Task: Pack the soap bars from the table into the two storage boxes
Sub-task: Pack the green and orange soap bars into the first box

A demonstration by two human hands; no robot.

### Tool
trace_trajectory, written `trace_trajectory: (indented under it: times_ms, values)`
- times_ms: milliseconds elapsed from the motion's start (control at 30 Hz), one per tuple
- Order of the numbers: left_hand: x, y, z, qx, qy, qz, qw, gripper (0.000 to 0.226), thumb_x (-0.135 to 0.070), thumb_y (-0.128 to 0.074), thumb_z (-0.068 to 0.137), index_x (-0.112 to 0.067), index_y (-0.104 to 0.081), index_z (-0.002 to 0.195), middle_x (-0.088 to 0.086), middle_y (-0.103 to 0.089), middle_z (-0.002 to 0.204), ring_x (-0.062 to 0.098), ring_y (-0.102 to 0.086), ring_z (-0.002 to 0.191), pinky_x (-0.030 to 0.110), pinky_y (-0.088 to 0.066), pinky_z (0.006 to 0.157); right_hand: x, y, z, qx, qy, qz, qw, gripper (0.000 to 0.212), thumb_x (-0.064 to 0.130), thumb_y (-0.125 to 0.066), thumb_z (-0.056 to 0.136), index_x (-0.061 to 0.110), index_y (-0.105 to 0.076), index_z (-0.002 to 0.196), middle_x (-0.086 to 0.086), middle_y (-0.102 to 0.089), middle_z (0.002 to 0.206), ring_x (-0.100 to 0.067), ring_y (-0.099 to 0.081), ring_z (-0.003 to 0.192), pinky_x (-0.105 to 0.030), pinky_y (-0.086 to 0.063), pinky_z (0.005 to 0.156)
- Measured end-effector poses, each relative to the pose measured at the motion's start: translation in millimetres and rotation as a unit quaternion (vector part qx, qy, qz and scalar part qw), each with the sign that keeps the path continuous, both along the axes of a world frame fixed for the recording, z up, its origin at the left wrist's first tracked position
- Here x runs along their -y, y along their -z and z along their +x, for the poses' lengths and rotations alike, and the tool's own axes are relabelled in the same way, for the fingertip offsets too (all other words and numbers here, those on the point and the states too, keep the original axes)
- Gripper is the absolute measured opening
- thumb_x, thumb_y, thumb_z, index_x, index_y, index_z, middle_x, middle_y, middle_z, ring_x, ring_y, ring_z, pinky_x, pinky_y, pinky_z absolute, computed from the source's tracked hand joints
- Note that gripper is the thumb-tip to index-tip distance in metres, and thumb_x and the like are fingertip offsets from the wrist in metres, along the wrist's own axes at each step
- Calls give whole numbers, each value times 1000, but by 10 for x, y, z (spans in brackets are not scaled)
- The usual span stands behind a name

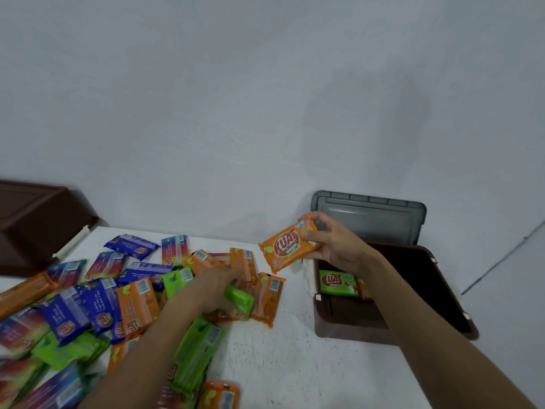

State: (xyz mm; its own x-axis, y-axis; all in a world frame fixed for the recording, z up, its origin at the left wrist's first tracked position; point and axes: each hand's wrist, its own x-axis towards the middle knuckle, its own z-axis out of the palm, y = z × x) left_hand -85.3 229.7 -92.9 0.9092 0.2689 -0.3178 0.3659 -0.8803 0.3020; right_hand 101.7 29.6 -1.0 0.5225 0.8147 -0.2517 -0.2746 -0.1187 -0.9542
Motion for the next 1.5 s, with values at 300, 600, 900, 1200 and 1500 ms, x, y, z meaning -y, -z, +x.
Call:
trace_trajectory:
  times_ms: [300, 600, 900, 1200, 1500]
  values:
    - [46, -306, -109, 145, -125, -271, 943, 38, -41, -70, 83, -30, -60, 118, -8, -66, 110, 15, -65, 100, 32, -57, 83, 589, 57, 212, 23, 66, 3, 998, 26, 3, -68, 88, 11, -56, 109, -21, -67, 106, -30, -71, 94, -46, -60, 80]
    - [612, -474, 356, 353, -172, -343, 853, 20, -34, -66, 90, -19, -67, 103, 5, -72, 100, 20, -69, 93, 43, -59, 79, 1245, 24, 593, 93, 136, -78, 983, 24, 9, -72, 87, 12, -56, 105, -19, -68, 109, -26, -73, 86, -37, -61, 60]
    - [1295, -461, 1098, 460, -265, -458, 713, 20, -18, -67, 90, -14, -66, 110, 4, -73, 102, 21, -71, 94, 36, -61, 69, 1591, 407, 884, 100, 202, -152, 962, 30, 4, -68, 90, 3, -51, 114, -16, -60, 104, -30, -67, 88, -37, -61, 52]
    - [1623, -206, 1390, 458, -259, -441, 727, 21, -20, -70, 88, -18, -67, 108, 3, -74, 101, 21, -70, 99, 48, -58, 82, 1588, 817, 1066, 152, 222, -265, 926, 27, 13, -64, 94, 1, -57, 116, -19, -63, 116, -30, -69, 95, -41, -63, 65]
    - [1657, -170, 1400, 470, -255, -390, 749, 23, -23, -68, 89, -14, -66, 111, 1, -74, 100, 12, -70, 96, 26, -59, 72, 1512, 839, 1061, 417, 122, -477, 764, 35, 22, -56, 98, 1, -53, 126, -17, -61, 123, -30, -64, 109, -36, -53, 88]
